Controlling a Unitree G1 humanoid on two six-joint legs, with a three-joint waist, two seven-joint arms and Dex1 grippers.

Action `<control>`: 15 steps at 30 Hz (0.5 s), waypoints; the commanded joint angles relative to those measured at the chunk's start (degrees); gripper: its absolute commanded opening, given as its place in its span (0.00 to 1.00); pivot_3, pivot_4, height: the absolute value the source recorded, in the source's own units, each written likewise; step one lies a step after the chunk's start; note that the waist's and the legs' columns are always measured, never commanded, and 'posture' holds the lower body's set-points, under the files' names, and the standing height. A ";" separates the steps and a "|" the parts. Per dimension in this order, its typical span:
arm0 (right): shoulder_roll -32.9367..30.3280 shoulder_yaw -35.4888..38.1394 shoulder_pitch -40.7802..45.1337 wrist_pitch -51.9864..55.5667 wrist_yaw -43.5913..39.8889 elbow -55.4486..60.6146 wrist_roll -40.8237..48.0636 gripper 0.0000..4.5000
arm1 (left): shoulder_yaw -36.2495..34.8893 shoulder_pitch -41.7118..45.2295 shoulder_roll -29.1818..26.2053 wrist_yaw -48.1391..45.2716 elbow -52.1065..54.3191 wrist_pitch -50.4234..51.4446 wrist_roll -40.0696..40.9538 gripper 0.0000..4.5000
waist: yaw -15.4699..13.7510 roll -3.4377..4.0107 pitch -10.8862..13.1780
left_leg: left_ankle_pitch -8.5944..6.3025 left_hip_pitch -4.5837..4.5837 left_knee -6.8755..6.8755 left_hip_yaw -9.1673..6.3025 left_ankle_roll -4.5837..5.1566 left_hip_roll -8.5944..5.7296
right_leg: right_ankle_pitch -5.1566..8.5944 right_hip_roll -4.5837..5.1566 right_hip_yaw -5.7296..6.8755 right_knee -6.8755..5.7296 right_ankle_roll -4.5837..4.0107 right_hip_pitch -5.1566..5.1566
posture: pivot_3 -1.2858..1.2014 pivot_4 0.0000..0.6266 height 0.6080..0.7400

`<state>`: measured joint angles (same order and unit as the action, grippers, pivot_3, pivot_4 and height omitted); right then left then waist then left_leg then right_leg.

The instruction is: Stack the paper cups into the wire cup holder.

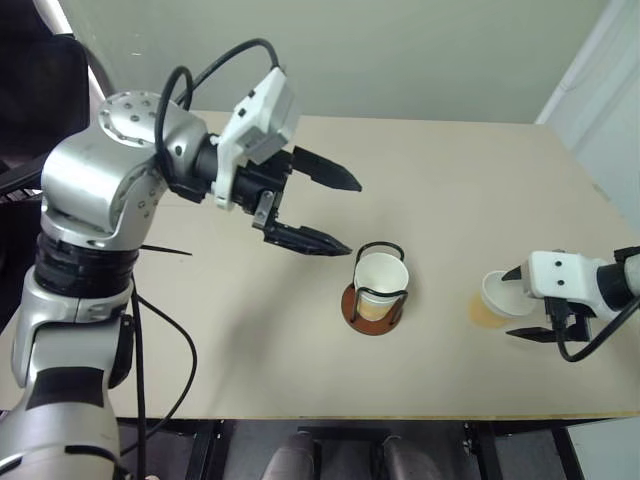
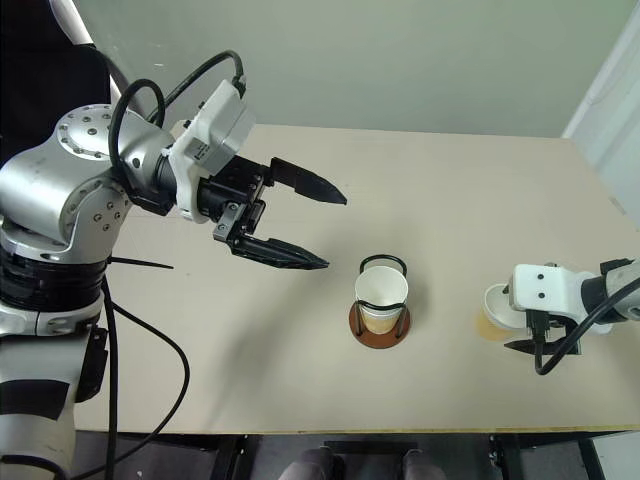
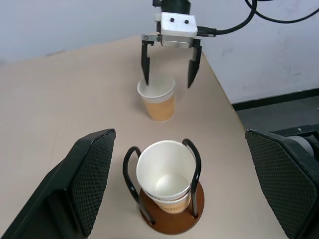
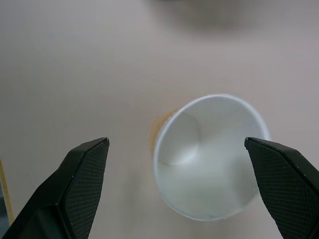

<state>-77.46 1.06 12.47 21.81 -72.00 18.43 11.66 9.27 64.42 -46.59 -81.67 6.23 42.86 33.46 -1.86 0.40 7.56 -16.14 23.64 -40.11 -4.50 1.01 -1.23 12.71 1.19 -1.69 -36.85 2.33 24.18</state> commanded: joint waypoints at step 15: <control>3.69 -6.42 5.09 -2.39 -2.76 -1.13 -5.42 0.15 | -4.63 -7.42 -6.01 2.32 6.14 0.19 1.20 1.00 | 0.19 0.00 0.00 | 0.00 -0.03 0.02 0.00 0.00 0.00 | 0.00 0.00 0.00 0.02 0.00 -0.03 | 0.52 0.24 1.00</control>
<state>-73.66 -6.40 16.85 19.23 -74.21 16.08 5.98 7.28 57.44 -51.16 -79.69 10.19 42.59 33.72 -1.67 0.40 7.56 -16.14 23.61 -40.09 -4.50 1.02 -1.23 12.71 1.18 -1.69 -36.83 2.32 24.15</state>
